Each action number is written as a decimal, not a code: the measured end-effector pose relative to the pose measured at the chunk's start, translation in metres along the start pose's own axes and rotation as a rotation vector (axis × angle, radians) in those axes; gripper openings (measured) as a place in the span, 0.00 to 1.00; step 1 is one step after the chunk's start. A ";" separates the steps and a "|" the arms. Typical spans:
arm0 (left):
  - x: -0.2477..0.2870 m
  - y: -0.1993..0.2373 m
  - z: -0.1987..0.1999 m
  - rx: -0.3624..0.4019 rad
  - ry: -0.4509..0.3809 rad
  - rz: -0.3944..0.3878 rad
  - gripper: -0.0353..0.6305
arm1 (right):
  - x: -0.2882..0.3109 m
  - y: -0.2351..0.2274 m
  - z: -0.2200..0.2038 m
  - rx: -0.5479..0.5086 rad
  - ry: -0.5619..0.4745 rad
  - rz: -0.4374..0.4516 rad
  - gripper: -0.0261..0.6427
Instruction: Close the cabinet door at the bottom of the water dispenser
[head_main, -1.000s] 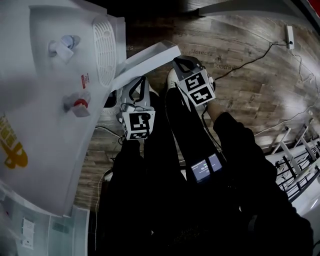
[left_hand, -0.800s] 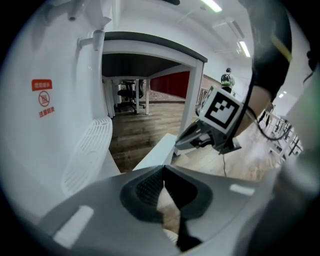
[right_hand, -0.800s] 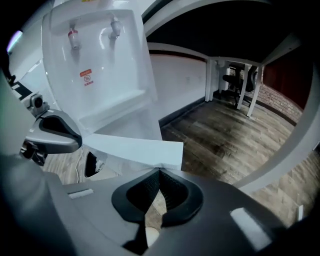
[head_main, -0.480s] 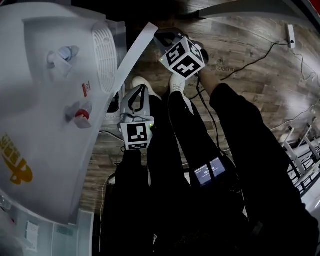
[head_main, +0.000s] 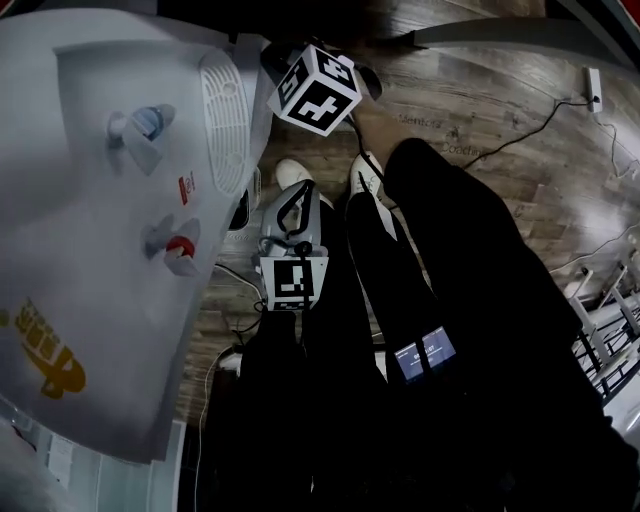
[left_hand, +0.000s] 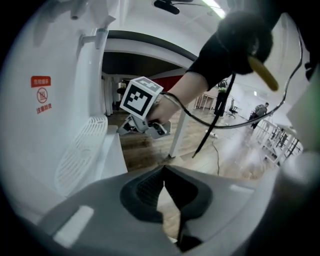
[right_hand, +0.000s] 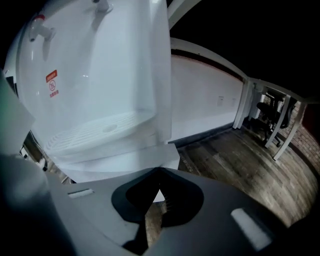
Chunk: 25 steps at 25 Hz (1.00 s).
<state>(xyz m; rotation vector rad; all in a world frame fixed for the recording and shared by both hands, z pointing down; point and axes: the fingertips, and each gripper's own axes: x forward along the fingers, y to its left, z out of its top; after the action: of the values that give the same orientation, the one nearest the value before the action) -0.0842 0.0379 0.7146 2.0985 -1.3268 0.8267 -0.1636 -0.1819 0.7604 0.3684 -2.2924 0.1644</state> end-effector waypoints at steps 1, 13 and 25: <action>-0.001 0.001 0.004 -0.003 -0.008 0.004 0.06 | 0.004 0.001 0.004 0.003 -0.002 0.009 0.04; -0.011 0.016 0.044 -0.038 -0.086 0.045 0.06 | 0.025 0.017 0.030 0.028 -0.048 0.086 0.03; -0.021 0.026 0.075 -0.069 -0.150 0.073 0.06 | -0.038 -0.013 0.024 0.066 -0.152 -0.051 0.03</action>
<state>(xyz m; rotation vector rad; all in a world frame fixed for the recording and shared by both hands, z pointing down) -0.0989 -0.0119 0.6507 2.1034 -1.4961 0.6531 -0.1516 -0.1916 0.7164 0.4877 -2.4285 0.1928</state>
